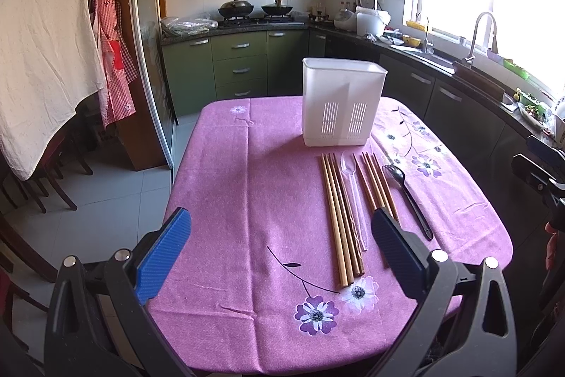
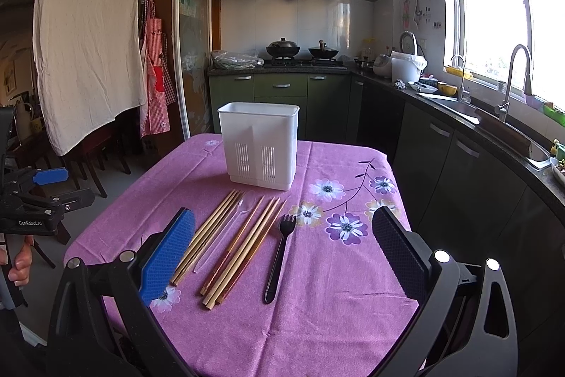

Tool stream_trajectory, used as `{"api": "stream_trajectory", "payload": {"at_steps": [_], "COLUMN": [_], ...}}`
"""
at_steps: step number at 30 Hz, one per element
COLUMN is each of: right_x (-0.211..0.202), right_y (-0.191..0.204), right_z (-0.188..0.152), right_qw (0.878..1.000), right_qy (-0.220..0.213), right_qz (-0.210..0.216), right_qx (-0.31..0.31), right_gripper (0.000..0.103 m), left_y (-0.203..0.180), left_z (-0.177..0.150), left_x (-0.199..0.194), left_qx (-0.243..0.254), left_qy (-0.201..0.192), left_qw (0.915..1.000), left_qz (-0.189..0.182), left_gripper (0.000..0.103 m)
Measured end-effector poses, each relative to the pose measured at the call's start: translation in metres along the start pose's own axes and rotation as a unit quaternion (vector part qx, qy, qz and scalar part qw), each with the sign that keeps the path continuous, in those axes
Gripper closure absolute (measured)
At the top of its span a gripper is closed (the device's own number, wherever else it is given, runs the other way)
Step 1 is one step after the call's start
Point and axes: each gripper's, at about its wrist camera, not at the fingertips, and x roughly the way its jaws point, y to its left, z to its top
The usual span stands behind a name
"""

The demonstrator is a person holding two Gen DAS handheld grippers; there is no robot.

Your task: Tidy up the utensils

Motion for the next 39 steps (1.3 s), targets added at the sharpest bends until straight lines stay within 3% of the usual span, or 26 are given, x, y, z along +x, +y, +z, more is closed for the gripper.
{"api": "stream_trajectory", "payload": {"at_steps": [7, 12, 13, 15, 16, 20, 25, 32, 39], "right_x": [0.025, 0.075, 0.087, 0.108, 0.115, 0.157, 0.177, 0.179, 0.183], "right_y": [-0.018, -0.044, -0.050, -0.060, -0.061, -0.071, -0.074, -0.076, -0.079], "right_z": [0.010, 0.014, 0.014, 0.012, 0.011, 0.004, 0.001, -0.001, -0.002], "right_qw": [0.999, 0.990, 0.986, 0.977, 0.974, 0.954, 0.951, 0.954, 0.955], "right_qy": [0.043, 0.133, 0.153, 0.189, 0.200, 0.263, 0.286, 0.285, 0.284], "right_qz": [-0.001, 0.017, 0.032, 0.052, 0.057, 0.081, 0.060, 0.047, 0.044], "right_qx": [0.018, 0.051, 0.062, 0.084, 0.090, 0.116, 0.098, 0.078, 0.077], "right_gripper": [0.004, 0.004, 0.004, 0.004, 0.005, 0.016, 0.034, 0.066, 0.067], "left_y": [0.004, 0.004, 0.002, -0.007, -0.015, -0.049, -0.090, -0.105, -0.117], "left_z": [0.020, 0.045, 0.049, 0.054, 0.057, 0.062, 0.070, 0.069, 0.070], "left_x": [0.038, 0.082, 0.093, 0.113, 0.126, 0.153, 0.195, 0.232, 0.259], "left_qx": [-0.005, -0.017, -0.020, -0.022, -0.018, 0.009, 0.042, 0.048, 0.061], "left_qy": [0.051, 0.101, 0.118, 0.152, 0.178, 0.213, 0.253, 0.288, 0.307], "left_qw": [0.9986, 0.9942, 0.9918, 0.9850, 0.9795, 0.9703, 0.9591, 0.9505, 0.9462], "left_qz": [-0.011, -0.034, -0.046, -0.078, -0.093, -0.114, -0.120, -0.106, -0.081], "left_gripper": [0.006, 0.008, 0.010, 0.031, 0.034, 0.046, 0.063, 0.082, 0.086]}}
